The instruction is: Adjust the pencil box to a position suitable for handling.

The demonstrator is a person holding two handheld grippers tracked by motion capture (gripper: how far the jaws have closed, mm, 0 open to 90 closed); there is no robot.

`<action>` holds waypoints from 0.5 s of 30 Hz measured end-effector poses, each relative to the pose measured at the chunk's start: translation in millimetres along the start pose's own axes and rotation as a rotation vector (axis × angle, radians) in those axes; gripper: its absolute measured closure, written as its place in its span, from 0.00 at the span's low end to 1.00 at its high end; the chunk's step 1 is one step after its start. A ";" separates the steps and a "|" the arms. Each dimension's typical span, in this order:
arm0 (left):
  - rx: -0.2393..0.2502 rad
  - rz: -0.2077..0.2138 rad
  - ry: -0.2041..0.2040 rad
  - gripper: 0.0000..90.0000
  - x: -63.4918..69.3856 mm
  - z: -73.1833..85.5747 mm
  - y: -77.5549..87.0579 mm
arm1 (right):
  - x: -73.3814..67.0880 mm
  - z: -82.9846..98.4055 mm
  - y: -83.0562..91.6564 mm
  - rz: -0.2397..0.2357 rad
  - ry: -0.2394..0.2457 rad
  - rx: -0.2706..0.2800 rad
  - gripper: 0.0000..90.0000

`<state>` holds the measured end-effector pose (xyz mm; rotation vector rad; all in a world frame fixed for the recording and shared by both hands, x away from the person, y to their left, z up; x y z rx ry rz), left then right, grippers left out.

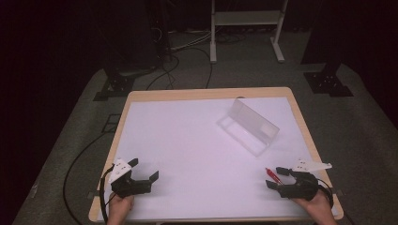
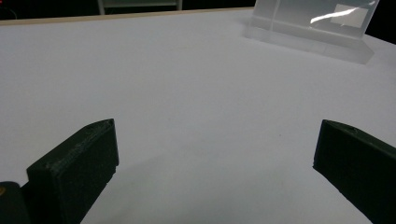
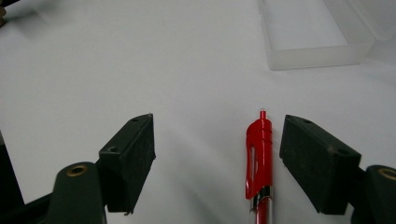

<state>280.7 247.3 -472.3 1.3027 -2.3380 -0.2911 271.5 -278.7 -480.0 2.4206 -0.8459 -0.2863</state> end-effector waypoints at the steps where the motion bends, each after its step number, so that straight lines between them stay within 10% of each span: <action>1: -0.003 -0.001 -0.002 0.00 0.0 0.0 -0.2 | -0.2 -0.6 0.1 -0.001 0.001 0.000 0.28; 15: -0.002 0.001 -0.008 0.00 0.7 0.9 0.0 | 5.6 -35.3 0.9 -0.006 0.059 0.021 0.28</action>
Point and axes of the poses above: each handheld gripper's, and its own axes: y roughly backward along the jaws, z roughly out of its underside, x roughly to its right, the point moved 2 cm from there along -y, roughly forward along the jaws, and after that the axes turned 12 degrees about y, right-handed, at the moved point
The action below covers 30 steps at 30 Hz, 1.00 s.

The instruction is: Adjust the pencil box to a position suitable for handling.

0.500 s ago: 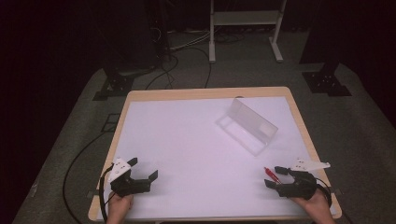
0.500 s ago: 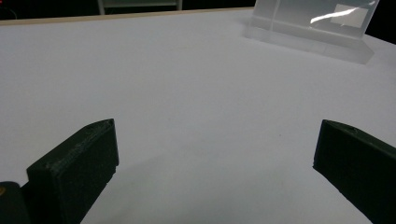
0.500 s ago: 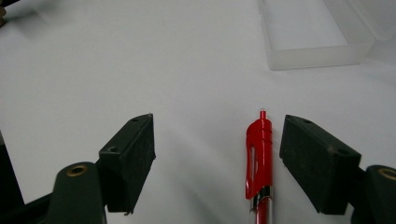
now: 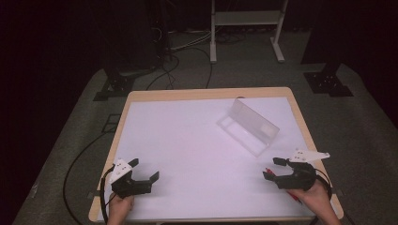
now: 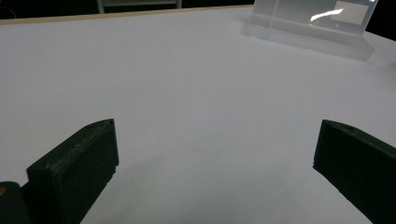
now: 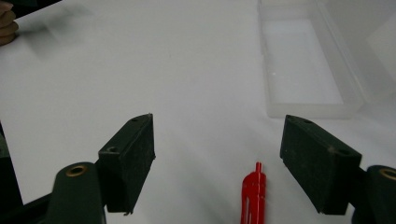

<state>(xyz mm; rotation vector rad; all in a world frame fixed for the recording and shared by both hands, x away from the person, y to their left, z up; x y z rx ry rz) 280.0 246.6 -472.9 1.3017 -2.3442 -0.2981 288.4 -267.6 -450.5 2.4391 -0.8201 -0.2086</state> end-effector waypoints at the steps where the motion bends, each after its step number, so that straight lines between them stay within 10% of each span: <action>1: 0.003 -0.001 0.000 0.00 0.6 0.2 0.3 | 1.3 -3.7 -1.1 0.000 0.010 -0.003 0.28; 30: 0.010 0.005 -0.002 0.00 -0.7 0.1 2.1 | 23.0 -84.0 -48.2 -0.045 0.137 -0.085 0.32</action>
Point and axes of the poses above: each handheld gripper's, and its own axes: y roughly backward along the jaws, z roughly out of its underside, x roughly to its right, the point moved 2 cm from there along -y, roughly forward along the jaws, and after that the axes turned 12 degrees about y, right-handed, at the moved point
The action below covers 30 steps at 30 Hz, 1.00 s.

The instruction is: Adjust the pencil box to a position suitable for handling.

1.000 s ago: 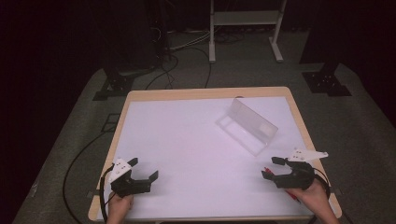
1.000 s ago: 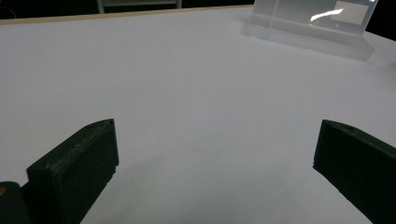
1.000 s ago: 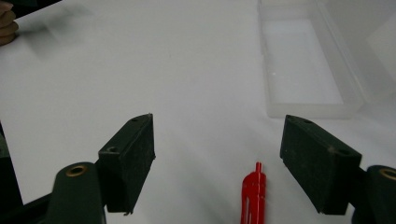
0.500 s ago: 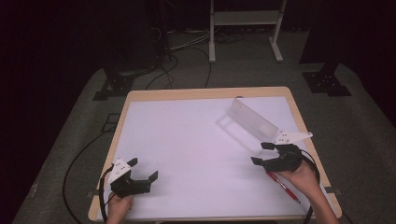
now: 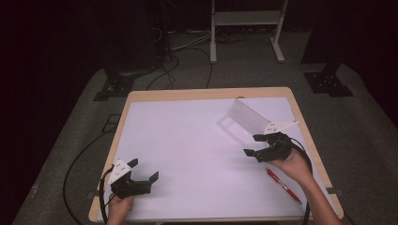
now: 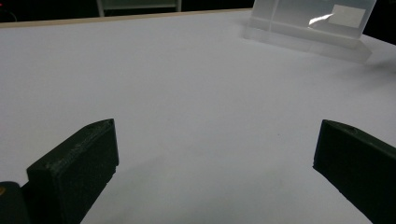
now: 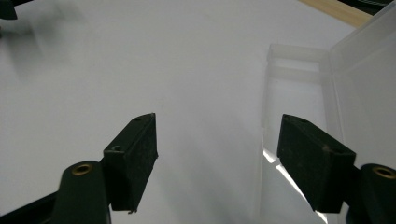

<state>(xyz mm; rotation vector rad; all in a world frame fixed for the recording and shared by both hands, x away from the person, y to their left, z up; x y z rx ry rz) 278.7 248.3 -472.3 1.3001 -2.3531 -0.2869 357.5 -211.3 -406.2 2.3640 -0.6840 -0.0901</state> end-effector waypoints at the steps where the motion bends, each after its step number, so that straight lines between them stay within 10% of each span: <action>1: -0.001 0.000 0.000 0.00 0.0 0.0 -0.1 | 1.7 -1.4 -1.2 0.000 0.004 0.001 0.32; 30: 0.005 0.004 0.003 0.00 -0.4 0.1 0.7 | 33.0 -12.4 -67.5 -0.010 -0.013 -0.134 0.54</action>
Point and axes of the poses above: each handheld gripper's, and its own axes: y roughly backward along the jaws, z roughly out of its underside, x roughly to its right, the point moved 2 cm from there along -y, roughly forward along the jaws, and after that the axes turned 12 degrees about y, right-handed, at the moved point
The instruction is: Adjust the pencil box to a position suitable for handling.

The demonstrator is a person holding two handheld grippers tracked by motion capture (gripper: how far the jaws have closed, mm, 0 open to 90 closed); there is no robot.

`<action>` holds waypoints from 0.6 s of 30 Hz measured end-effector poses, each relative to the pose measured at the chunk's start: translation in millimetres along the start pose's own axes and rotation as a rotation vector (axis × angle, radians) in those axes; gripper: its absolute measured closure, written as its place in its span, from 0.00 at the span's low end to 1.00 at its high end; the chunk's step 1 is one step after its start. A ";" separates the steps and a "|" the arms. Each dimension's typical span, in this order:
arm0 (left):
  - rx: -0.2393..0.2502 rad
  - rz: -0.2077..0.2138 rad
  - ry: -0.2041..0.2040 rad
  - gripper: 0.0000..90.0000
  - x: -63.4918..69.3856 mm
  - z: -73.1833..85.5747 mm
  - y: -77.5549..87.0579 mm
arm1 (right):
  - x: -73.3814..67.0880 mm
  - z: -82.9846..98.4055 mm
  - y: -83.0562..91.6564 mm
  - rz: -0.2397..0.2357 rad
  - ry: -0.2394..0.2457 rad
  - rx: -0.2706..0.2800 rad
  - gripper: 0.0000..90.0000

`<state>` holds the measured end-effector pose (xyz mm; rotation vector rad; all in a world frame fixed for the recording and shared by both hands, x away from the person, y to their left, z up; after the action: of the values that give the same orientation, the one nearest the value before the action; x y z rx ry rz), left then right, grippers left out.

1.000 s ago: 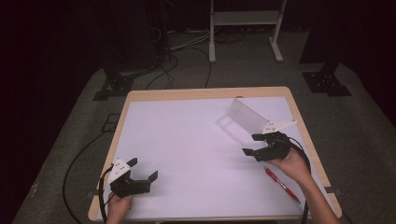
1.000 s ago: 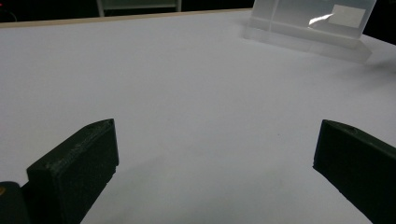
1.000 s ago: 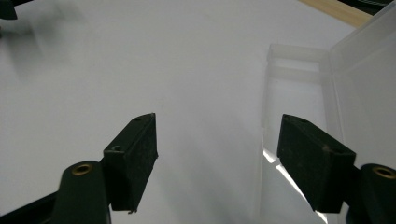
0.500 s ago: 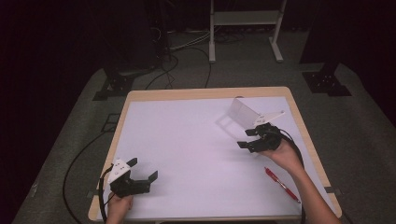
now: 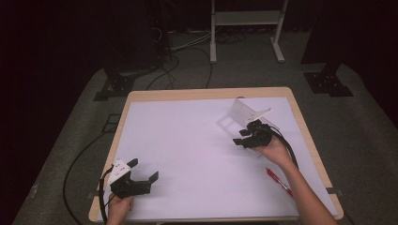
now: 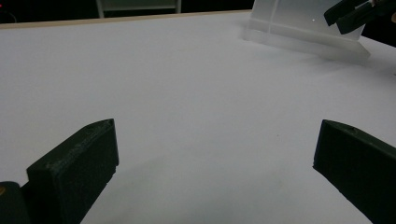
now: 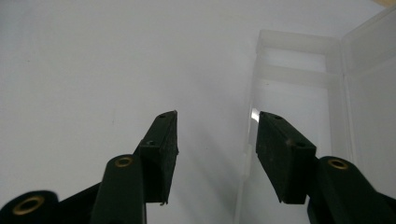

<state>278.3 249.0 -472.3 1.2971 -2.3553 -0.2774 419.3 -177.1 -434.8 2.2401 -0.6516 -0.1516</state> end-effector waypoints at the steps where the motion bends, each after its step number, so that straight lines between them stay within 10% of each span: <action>1: 0.000 0.000 0.000 0.00 0.0 0.0 0.0 | 0.9 0.0 -2.2 0.002 0.005 -0.004 0.55; 18: 0.002 0.001 0.000 0.00 0.2 0.1 0.2 | 11.1 8.2 -20.5 0.030 -0.034 -0.064 0.65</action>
<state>278.0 248.9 -472.3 1.2975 -2.3564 -0.2743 434.7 -176.6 -454.2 2.1700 -0.6888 -0.1937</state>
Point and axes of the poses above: each handheld gripper's, and its own axes: y roughly backward along the jaws, z roughly out of its underside, x roughly to its right, the point moved 2 cm from there along -y, roughly forward along the jaws, and after that the axes turned 12 degrees about y, right-handed, at the moved point
